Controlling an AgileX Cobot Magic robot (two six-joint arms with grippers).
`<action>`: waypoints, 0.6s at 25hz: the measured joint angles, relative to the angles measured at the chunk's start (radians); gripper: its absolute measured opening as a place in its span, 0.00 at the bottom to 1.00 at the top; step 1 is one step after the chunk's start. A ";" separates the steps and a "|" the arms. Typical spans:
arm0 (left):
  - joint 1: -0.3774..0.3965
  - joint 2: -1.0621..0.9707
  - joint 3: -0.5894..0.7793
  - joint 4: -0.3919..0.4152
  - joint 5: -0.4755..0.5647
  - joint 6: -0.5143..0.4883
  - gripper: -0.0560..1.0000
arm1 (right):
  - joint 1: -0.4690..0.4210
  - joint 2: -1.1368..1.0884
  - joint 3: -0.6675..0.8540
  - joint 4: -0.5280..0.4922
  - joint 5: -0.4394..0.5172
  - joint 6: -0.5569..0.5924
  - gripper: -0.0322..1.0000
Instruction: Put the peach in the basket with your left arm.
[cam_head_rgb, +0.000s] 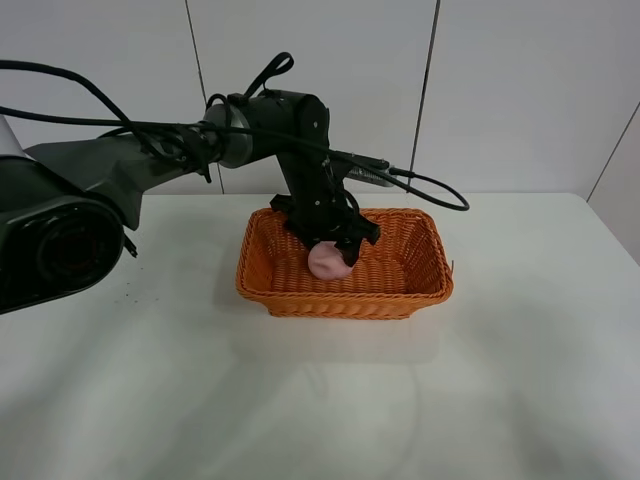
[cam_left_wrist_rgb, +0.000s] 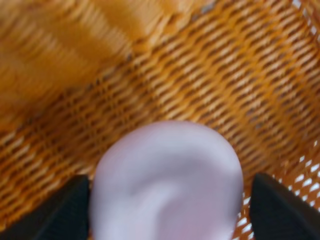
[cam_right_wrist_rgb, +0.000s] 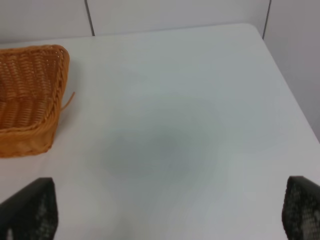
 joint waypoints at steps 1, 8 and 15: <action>0.003 0.000 -0.006 -0.001 0.021 0.000 0.80 | 0.000 0.000 0.000 0.000 0.000 0.000 0.70; 0.047 -0.026 -0.140 -0.010 0.140 -0.003 0.85 | 0.000 0.000 0.000 0.000 0.000 0.000 0.70; 0.165 -0.109 -0.162 -0.009 0.167 0.026 0.85 | 0.000 0.000 0.000 0.000 0.000 0.000 0.70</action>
